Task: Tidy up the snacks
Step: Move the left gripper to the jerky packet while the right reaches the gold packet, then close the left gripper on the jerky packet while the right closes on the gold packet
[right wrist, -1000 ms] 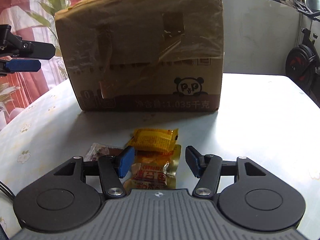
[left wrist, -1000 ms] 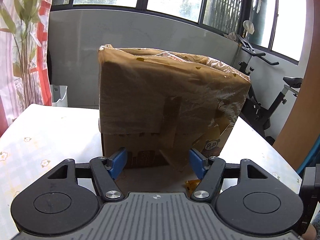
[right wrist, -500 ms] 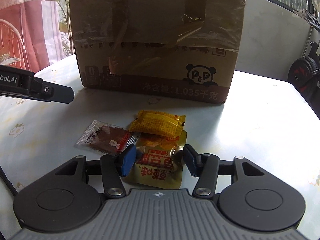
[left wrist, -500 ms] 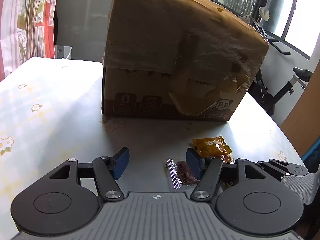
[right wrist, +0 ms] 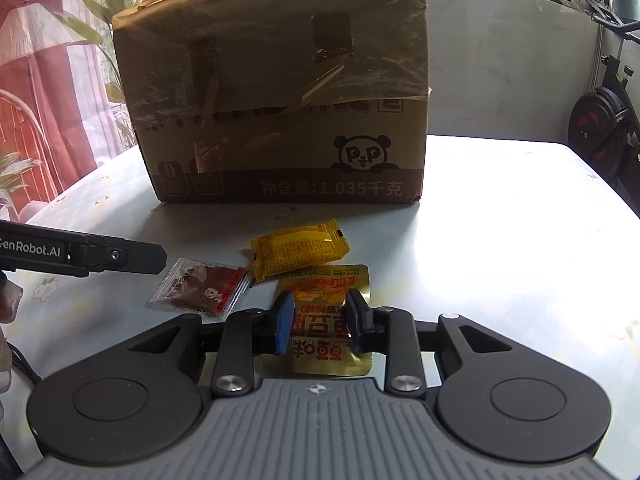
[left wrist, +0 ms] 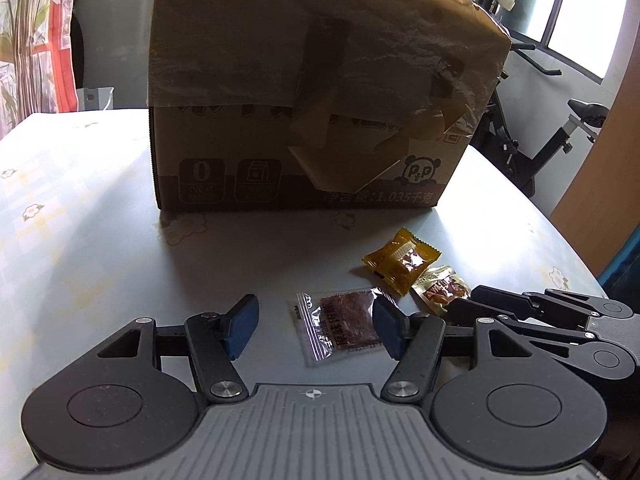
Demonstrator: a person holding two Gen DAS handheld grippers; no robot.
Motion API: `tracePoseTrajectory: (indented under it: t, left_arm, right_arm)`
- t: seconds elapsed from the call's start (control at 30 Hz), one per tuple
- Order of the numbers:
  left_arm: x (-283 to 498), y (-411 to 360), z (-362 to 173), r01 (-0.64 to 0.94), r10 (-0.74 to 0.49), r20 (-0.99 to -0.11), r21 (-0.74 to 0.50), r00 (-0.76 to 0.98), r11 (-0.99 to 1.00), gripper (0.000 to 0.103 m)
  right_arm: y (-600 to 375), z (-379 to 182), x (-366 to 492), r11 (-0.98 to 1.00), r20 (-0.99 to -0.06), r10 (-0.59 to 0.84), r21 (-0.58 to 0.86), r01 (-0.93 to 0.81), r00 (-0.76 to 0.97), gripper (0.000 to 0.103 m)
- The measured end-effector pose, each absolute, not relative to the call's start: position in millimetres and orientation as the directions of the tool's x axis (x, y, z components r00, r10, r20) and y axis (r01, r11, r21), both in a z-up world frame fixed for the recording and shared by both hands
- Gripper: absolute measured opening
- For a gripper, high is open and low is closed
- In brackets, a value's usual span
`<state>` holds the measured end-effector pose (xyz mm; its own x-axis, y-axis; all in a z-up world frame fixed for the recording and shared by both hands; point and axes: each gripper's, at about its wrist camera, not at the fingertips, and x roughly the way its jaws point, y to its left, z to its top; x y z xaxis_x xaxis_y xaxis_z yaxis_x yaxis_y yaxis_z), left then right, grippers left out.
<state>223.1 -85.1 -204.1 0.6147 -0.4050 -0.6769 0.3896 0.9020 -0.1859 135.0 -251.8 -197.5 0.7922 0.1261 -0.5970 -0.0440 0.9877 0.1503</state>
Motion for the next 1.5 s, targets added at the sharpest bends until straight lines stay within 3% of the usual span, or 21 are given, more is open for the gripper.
tracePoseTrajectory:
  t: [0.13,0.23,0.3,0.7,0.87,1.03,1.1,1.13,1.2,1.4,1.5]
  left_arm:
    - [234.3,-101.1,-207.5,0.441,-0.409,-0.683,-0.14,0.606,0.887,0.064]
    - [251.4,-112.0,-210.7,0.522,-0.472,-0.7,-0.165,0.535,0.837,0.037]
    - [256.9,-118.0,-211.9,0.525,-0.447,-0.705,-0.124,0.551,0.842,0.037]
    - [233.0,-104.1,-217.2,0.558,-0.463,-0.743,-0.147,0.483,0.817,0.037]
    - [207.6,-94.9,-218.5,0.564,-0.488,-0.738,-0.178,0.466,0.807,0.051]
    - [202.6,-107.7,-220.8,0.569,-0.454,-0.741,-0.117,0.496,0.814,0.057]
    - [203.3,-117.7,-221.7,0.564,-0.417,-0.742,-0.063,0.525,0.823,0.057]
    - [203.0,-122.6,-221.8,0.557,-0.386,-0.744,-0.022,0.545,0.83,0.051]
    - [200.5,-126.2,-221.1,0.54,-0.367,-0.738,-0.005,0.566,0.842,0.04]
    - [196.8,-105.3,-219.9,0.465,-0.406,-0.714,-0.127,0.571,0.876,0.038]
    - [194.8,-96.4,-216.8,0.435,-0.414,-0.693,-0.159,0.59,0.886,0.038]
  right_arm:
    - [-252.0,-198.4,134.3,0.987,-0.592,0.128,0.158,-0.042,0.796,0.03]
    - [-254.1,-199.2,134.1,0.984,-0.585,0.133,0.172,-0.037,0.8,0.031]
    - [-255.7,-199.8,133.4,0.983,-0.584,0.131,0.184,-0.026,0.801,0.031]
    - [-255.3,-200.3,133.4,0.982,-0.584,0.133,0.186,-0.027,0.801,0.031]
    - [-257.8,-199.8,130.5,0.979,-0.574,0.127,0.205,-0.008,0.809,0.032]
    - [-266.7,-195.6,121.2,0.966,-0.538,0.098,0.253,0.049,0.837,0.033]
    - [-269.6,-194.9,120.5,0.962,-0.534,0.095,0.266,0.06,0.84,0.033]
    - [-270.4,-194.6,120.2,0.961,-0.534,0.096,0.269,0.062,0.84,0.033]
    - [-271.3,-193.7,119.7,0.957,-0.541,0.106,0.282,0.062,0.834,0.039]
    - [-260.5,-187.2,113.1,0.987,-0.582,0.074,0.161,0.026,0.81,0.061]
    - [-254.1,-195.1,120.0,0.993,-0.64,0.099,0.111,-0.035,0.762,0.064]
